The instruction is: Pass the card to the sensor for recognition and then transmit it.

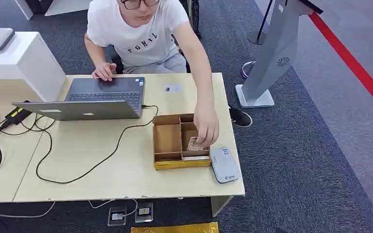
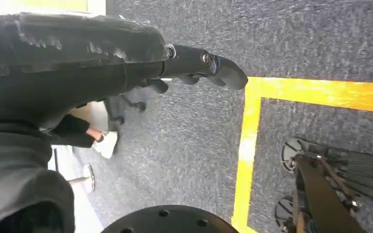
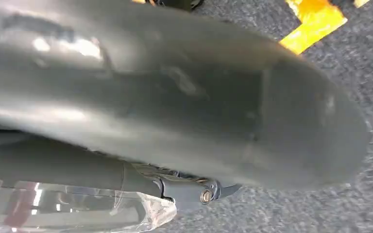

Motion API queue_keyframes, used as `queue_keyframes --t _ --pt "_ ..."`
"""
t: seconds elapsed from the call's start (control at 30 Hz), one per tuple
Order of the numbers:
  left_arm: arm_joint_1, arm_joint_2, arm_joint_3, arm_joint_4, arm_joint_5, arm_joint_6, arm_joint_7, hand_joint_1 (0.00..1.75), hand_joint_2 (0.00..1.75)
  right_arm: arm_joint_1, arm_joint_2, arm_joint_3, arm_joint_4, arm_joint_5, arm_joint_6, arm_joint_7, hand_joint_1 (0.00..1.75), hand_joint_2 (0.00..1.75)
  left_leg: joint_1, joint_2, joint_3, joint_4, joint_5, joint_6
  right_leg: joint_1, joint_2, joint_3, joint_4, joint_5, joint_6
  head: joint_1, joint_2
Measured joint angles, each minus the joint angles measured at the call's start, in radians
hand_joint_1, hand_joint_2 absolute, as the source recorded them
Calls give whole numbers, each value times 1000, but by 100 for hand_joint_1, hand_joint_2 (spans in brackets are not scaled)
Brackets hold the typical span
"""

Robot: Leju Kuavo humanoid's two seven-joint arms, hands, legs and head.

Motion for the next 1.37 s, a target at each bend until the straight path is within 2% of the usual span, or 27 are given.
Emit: queue_keyframes --t 0.2,0.53,1.1,1.37 --pt "0 1 0 0 -3 -3 -8 0 0 -3 11 0 26 -8 12 -20 0 0 -1 0 0 0 0 0 -1 0 0 0 0 0 0 0" --pt "-1 10 0 0 9 2 43 0 0 -9 37 2 51 5 5 55 0 0 0 0 0 0 0 0 0 0 0 0 0 0 0 0" --pt "-2 24 0 0 9 12 48 0 0 -10 72 2 58 0 12 44 0 0 -1 0 0 0 0 0 -1 0 0 0 0 0 0 0" --pt "-2 25 0 0 16 22 26 0 0 -11 74 2 58 -13 36 10 0 0 -1 0 0 0 0 0 -1 0 0 0 0 0 0 0"
